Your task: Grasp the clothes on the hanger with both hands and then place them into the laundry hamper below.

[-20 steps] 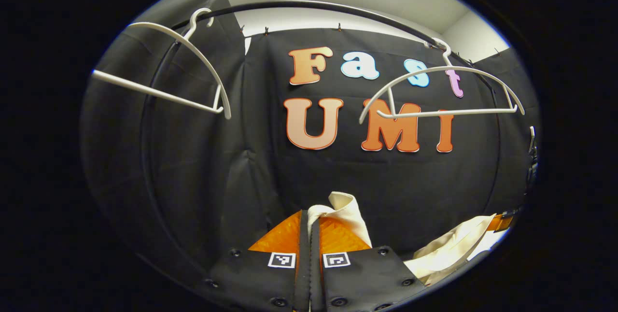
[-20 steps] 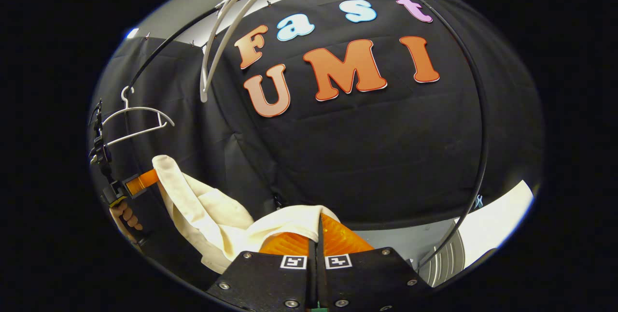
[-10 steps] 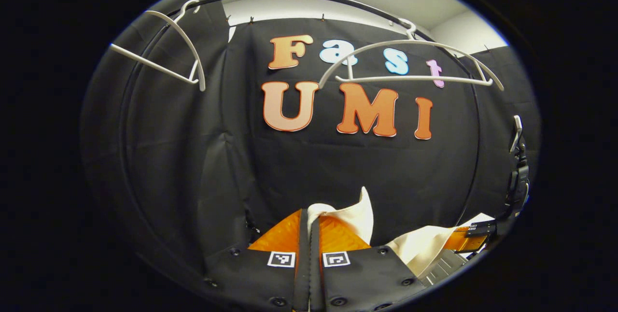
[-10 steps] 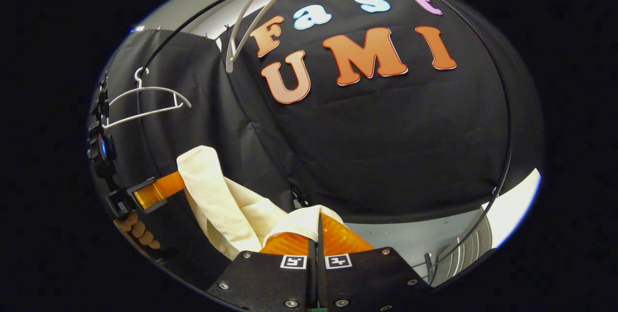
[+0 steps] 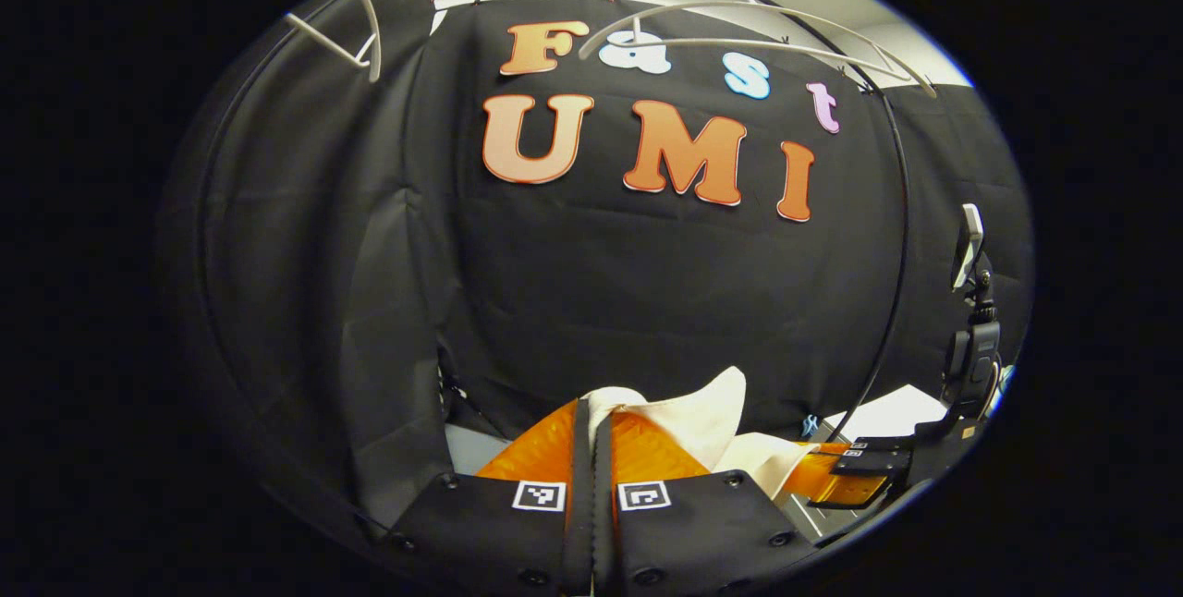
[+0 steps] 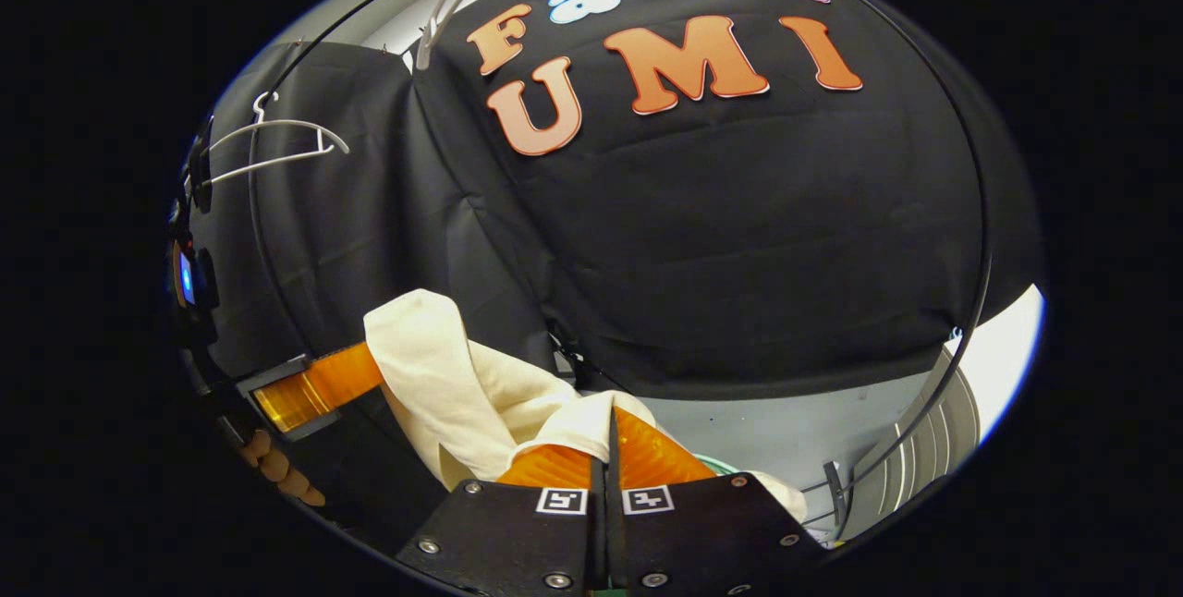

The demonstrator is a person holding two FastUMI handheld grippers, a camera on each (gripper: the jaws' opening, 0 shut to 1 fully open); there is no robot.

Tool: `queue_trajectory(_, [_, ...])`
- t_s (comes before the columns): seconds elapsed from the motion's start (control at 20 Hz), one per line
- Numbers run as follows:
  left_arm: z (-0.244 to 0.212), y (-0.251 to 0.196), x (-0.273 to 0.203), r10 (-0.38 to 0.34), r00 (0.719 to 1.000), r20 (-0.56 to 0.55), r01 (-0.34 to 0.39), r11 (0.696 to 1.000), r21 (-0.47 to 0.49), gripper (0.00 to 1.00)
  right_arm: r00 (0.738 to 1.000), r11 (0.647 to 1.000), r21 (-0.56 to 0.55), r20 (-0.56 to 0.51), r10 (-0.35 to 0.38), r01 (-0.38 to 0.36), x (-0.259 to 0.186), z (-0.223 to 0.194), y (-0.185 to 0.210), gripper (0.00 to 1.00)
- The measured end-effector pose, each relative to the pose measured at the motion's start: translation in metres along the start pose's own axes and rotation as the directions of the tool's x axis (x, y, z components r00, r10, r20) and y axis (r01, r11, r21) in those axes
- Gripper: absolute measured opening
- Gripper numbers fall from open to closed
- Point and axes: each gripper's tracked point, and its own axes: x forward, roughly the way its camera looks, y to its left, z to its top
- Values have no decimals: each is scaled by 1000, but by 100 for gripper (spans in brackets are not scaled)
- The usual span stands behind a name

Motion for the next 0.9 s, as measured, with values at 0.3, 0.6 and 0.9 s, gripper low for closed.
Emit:
queue_trajectory(0.3, [-92, 0, 25, -5, 988, -157, 2, 1000, -22, 7, 992, 997, -28, -102, -77, 74, 26, -82, -41, 0])
queue_trajectory(0.6, [-194, 9, 33, 15, 945, -328, -31, 999, -43, 7, 972, 992, -8, -198, -123, 124, 45, -163, -72, 0])
queue_trajectory(0.9, [-302, 32, 29, 62, 851, -522, -99, 994, -43, 8, 924, 983, -63, -333, -186, 175, 54, -225, -108, 1])
